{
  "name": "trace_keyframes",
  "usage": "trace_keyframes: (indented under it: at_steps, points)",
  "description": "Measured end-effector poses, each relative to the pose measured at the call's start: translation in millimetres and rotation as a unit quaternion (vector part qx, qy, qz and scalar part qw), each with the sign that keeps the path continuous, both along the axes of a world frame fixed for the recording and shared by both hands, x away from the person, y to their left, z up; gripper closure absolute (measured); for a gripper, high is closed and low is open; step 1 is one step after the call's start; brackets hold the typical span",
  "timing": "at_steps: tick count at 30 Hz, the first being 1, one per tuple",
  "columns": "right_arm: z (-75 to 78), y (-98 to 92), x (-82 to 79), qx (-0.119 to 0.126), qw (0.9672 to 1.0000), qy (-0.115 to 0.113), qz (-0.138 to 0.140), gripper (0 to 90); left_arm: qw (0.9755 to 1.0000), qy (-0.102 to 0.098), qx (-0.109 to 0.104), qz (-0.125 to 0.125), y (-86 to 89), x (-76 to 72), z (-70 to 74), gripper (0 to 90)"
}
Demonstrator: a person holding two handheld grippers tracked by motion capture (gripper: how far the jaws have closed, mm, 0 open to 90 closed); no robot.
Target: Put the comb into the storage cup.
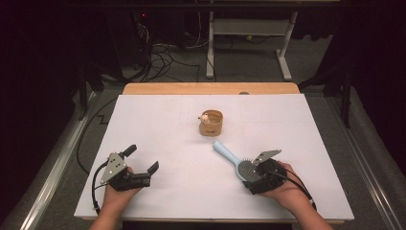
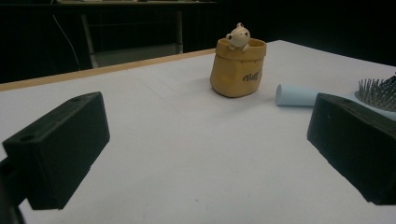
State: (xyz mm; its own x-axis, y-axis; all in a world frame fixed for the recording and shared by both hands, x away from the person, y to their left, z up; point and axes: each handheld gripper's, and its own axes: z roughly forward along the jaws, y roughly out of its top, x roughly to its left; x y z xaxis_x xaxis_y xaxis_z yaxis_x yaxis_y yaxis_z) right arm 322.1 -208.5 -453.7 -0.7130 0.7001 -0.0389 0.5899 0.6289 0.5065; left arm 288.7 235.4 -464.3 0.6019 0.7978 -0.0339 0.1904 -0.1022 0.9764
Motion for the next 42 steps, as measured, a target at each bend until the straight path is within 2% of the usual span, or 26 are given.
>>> trace_keyframes:
  at_steps: [14,17,30,40,42]
  points:
    - [4.6,6.1,5.6,-0.024,0.9992,0.031,-0.002,19.8,1.0,0.001,-0.003,-0.001,0.4,-1.2,0.3,0.0]
    - [5.0,6.1,7.8,-0.027,0.9991,0.034,0.005,19.7,1.0,0.0,-0.003,0.0,0.5,-1.2,0.2,0.0]
    - [7.8,10.3,12.1,-0.045,0.9976,0.052,0.005,20.5,1.0,-0.003,-0.005,-0.003,0.4,-0.7,0.1,0.0]
    - [8.1,9.5,12.6,-0.042,0.9976,0.055,0.007,20.8,1.0,-0.002,-0.004,-0.004,0.3,-0.8,0.0,0.0]
    - [9.2,8.3,14.0,-0.037,0.9972,0.065,0.004,20.8,1.0,-0.002,-0.003,-0.004,0.3,-0.8,0.0,0.0]
